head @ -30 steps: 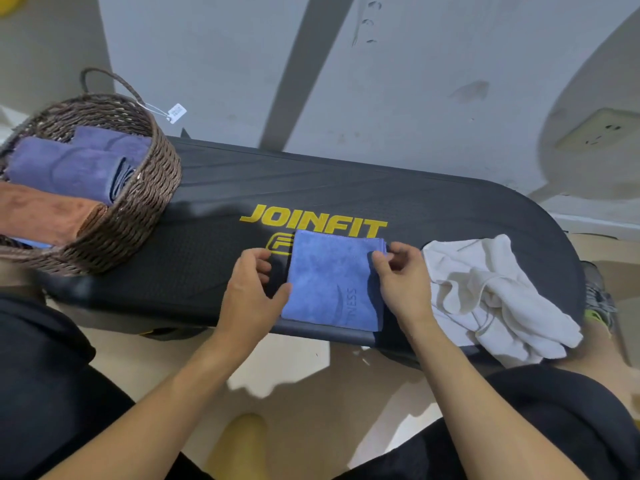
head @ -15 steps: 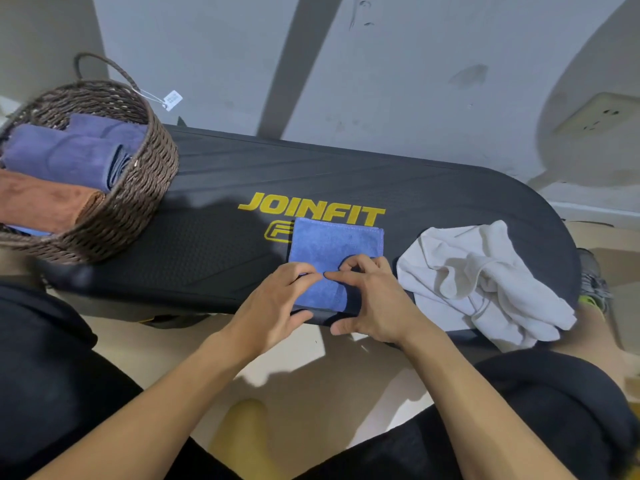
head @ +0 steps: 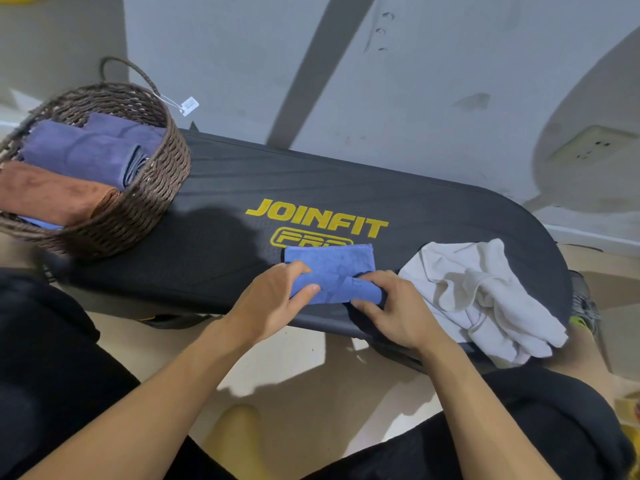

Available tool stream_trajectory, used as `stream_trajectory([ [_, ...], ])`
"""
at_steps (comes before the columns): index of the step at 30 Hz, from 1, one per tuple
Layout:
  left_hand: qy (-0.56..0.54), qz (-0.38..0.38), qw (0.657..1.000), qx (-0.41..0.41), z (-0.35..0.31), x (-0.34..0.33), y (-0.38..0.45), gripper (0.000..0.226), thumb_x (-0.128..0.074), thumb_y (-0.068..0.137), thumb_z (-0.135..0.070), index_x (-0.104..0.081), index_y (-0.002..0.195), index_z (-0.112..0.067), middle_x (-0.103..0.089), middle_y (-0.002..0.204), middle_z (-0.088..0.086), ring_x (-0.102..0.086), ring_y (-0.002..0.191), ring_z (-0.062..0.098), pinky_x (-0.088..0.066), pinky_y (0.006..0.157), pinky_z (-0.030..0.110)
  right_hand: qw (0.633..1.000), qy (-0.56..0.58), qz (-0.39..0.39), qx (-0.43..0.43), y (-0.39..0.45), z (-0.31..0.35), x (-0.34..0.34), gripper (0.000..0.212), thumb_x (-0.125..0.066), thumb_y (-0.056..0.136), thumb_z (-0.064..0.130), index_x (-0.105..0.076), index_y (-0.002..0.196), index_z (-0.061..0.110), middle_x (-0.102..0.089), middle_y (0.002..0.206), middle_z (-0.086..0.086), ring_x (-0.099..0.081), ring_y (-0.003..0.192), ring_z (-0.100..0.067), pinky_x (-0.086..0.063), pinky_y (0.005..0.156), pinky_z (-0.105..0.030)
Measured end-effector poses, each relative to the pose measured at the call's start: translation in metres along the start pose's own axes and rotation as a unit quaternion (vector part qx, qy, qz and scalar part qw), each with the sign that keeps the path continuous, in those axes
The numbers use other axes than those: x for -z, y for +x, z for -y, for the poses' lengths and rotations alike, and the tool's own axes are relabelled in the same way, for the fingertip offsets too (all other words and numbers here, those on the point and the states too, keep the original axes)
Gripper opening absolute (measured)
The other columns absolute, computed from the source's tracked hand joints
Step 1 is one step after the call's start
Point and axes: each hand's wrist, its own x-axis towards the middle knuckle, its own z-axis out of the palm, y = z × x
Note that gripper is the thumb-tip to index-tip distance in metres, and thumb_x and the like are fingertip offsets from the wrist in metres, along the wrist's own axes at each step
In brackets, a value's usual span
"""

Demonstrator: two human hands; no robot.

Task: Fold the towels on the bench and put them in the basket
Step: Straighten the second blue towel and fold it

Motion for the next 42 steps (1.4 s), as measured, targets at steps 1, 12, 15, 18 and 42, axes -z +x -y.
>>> stream_trajectory([
  [1,-0.025,-0.014,0.999,0.022,0.001,0.0,-0.001,0.028,-0.065,0.092,-0.039,-0.062,0.109,-0.017,-0.065,0.093,-0.006,-0.056,0.079,0.005,-0.039,0.068,0.013,0.999,0.033,0.004,-0.013,0.0,-0.001,0.0,0.015,-0.069,0.087,0.022,-0.068,0.099,0.032,-0.068,0.095,0.023,-0.059,0.095,0.002,-0.042,0.078,-0.01],
  [12,-0.115,-0.056,0.98,0.15,0.005,-0.007,0.004,0.03,-0.054,0.096,-0.04,-0.054,0.081,-0.014,-0.054,0.066,-0.002,-0.045,0.059,0.01,-0.036,0.059,0.027,0.956,0.247,-0.089,-0.133,0.012,-0.015,-0.003,0.014,-0.071,0.09,0.033,-0.069,0.096,0.021,-0.07,0.078,0.005,-0.066,0.076,-0.006,-0.052,0.073,-0.022],
  [15,-0.064,-0.074,0.981,0.169,0.001,-0.013,0.012,0.034,-0.045,0.099,-0.044,-0.049,0.081,-0.015,-0.052,0.063,-0.004,-0.049,0.061,0.018,-0.034,0.059,0.035,0.958,0.219,-0.097,-0.159,0.016,-0.017,-0.008,0.02,-0.065,0.093,0.037,-0.066,0.092,0.018,-0.066,0.076,-0.006,-0.061,0.071,-0.006,-0.048,0.07,-0.021],
  [18,-0.015,-0.09,0.978,0.189,-0.003,-0.017,0.021,0.04,-0.041,0.1,-0.048,-0.037,0.072,-0.019,-0.048,0.061,-0.002,-0.049,0.061,0.025,-0.032,0.059,0.036,0.957,0.173,-0.129,-0.192,0.019,-0.015,-0.015,0.023,-0.062,0.094,0.042,-0.063,0.088,0.019,-0.068,0.078,-0.004,-0.059,0.067,-0.005,-0.044,0.06,-0.013],
  [42,-0.077,0.01,0.927,0.366,0.005,0.007,0.05,0.074,-0.05,0.077,-0.079,-0.064,0.07,-0.007,-0.069,0.053,0.008,-0.07,0.052,0.023,-0.057,0.064,0.031,0.948,0.004,-0.222,-0.227,0.039,-0.01,-0.027,0.036,-0.05,0.095,0.052,-0.055,0.087,0.018,-0.065,0.077,0.002,-0.059,0.075,-0.023,-0.046,0.065,-0.035],
])
